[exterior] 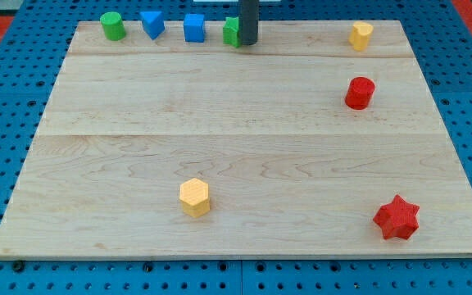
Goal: Put the green star at the top center of the board
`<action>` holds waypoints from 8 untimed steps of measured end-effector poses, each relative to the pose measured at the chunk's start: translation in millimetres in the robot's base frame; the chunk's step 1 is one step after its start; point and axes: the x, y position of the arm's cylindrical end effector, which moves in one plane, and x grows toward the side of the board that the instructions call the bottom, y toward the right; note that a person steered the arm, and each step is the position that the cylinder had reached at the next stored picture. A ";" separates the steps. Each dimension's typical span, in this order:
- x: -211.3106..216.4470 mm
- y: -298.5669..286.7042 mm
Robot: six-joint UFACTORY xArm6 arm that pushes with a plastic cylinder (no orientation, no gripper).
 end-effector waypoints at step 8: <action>15.5 -6.6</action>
